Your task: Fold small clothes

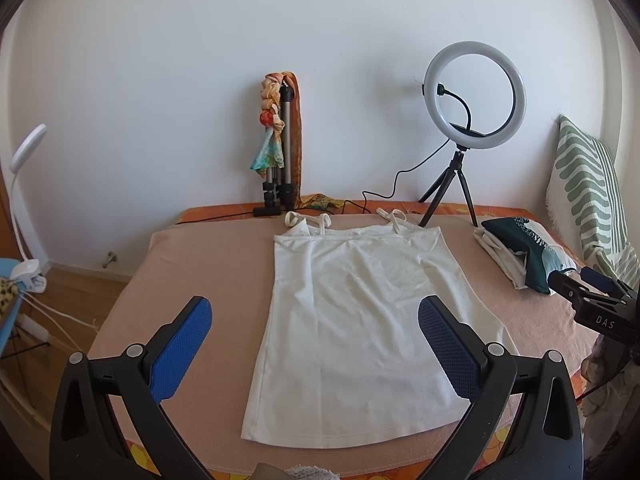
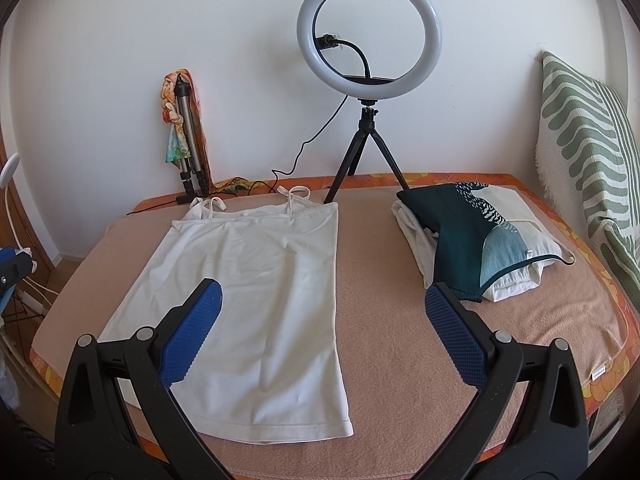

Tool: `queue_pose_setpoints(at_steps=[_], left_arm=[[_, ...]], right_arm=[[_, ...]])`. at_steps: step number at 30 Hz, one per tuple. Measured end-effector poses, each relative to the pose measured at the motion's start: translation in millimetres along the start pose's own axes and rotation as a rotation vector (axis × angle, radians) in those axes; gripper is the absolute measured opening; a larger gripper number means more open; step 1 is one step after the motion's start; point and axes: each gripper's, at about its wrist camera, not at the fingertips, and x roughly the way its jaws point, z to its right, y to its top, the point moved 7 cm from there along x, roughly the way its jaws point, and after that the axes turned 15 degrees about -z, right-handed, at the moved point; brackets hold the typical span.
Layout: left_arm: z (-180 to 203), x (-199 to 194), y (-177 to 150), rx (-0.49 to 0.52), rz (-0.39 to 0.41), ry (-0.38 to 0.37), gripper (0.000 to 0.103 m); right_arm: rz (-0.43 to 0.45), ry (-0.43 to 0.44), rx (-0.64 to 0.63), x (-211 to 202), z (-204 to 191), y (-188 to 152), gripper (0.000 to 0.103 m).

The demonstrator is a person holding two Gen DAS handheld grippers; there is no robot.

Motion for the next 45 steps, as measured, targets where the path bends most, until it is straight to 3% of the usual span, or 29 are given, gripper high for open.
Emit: queue_pose_setpoints(at_steps=[30, 37, 42, 45], left_arm=[[-4.2, 3.6, -2.2, -0.019, -0.018, -0.007, 0.103], [-23.4, 20.2, -17.7, -0.050, -0.068, -0.084, 0.102], [-40.2, 44.9, -36.7, -0.090, -0.150, -0.132, 0.087], [-52.3, 66.4, -54.8, -0.115, -0.229, -0.149, 0.070]], right_arm=[[-0.001, 0.000, -0.005, 3.6, -1.6, -0.7, 0.103], [-0.053, 0.047, -0.009, 19.1, -11.0, 3.0, 0.090], [-0.116, 0.129, -0.040, 34.2, -38.6, 18.8, 0.076], [-0.166, 0.188, -0.069, 48.1, -62.6, 31.6, 0.070]])
